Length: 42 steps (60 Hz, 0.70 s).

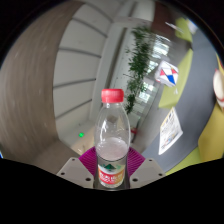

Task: Pour water

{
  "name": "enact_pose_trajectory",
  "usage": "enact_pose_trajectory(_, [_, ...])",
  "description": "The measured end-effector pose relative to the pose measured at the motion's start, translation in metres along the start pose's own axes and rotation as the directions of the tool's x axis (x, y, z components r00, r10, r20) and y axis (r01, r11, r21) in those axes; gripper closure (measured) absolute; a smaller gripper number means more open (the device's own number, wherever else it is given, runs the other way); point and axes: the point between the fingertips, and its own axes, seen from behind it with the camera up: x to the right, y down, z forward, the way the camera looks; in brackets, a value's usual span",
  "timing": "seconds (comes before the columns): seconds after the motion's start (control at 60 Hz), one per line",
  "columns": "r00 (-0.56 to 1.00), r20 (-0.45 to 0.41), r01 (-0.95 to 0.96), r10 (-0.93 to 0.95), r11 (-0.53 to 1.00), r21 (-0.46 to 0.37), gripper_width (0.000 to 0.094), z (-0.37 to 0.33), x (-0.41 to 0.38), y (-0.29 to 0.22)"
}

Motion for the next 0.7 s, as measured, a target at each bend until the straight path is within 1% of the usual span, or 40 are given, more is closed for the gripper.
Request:
enact_pose_trajectory(0.083, [0.965, 0.057, -0.257, 0.255, 0.966, 0.031, 0.0583, -0.01, 0.023, -0.033])
enact_pose_trajectory(0.15, [0.909, 0.084, -0.413, 0.408, 0.909, 0.057, 0.0585, -0.029, 0.036, -0.05])
enact_pose_trajectory(0.25, [0.808, 0.138, -0.586, 0.573, 0.806, 0.084, 0.0583, -0.031, 0.074, -0.071])
enact_pose_trajectory(0.317, [0.742, 0.173, -0.668, 0.648, 0.737, 0.106, 0.0584, -0.053, 0.079, -0.081])
enact_pose_trajectory(0.333, [0.72, 0.187, -0.691, 0.668, 0.715, 0.108, 0.0582, -0.044, 0.093, -0.088])
enact_pose_trajectory(0.367, [0.678, 0.212, -0.732, 0.703, 0.671, 0.116, 0.0582, -0.048, 0.102, -0.096])
enact_pose_trajectory(0.417, [0.622, 0.246, -0.781, 0.743, 0.611, 0.129, 0.0584, -0.055, 0.116, -0.106])
enact_pose_trajectory(0.433, [0.613, 0.248, -0.789, 0.75, 0.599, 0.137, 0.0583, -0.07, 0.108, -0.104])
enact_pose_trajectory(0.45, [0.602, 0.251, -0.798, 0.758, 0.586, 0.143, 0.0586, -0.059, 0.121, -0.11])
enact_pose_trajectory(0.517, [0.592, 0.244, -0.805, 0.768, 0.572, 0.156, 0.0585, -0.067, 0.134, -0.111])
enact_pose_trajectory(0.533, [0.593, 0.24, -0.805, 0.769, 0.571, 0.159, 0.0584, -0.078, 0.132, -0.106])
enact_pose_trajectory(0.55, [0.587, 0.234, -0.81, 0.775, 0.565, 0.159, 0.0584, -0.065, 0.139, -0.113])
enact_pose_trajectory(0.617, [0.574, 0.229, -0.819, 0.786, 0.552, 0.159, 0.0585, -0.068, 0.146, -0.111])
enact_pose_trajectory(0.65, [0.577, 0.219, -0.817, 0.787, 0.555, 0.157, 0.0587, -0.074, 0.145, -0.108])
enact_pose_trajectory(0.7, [0.596, 0.195, -0.803, 0.779, 0.576, 0.152, 0.0585, -0.065, 0.143, -0.114])
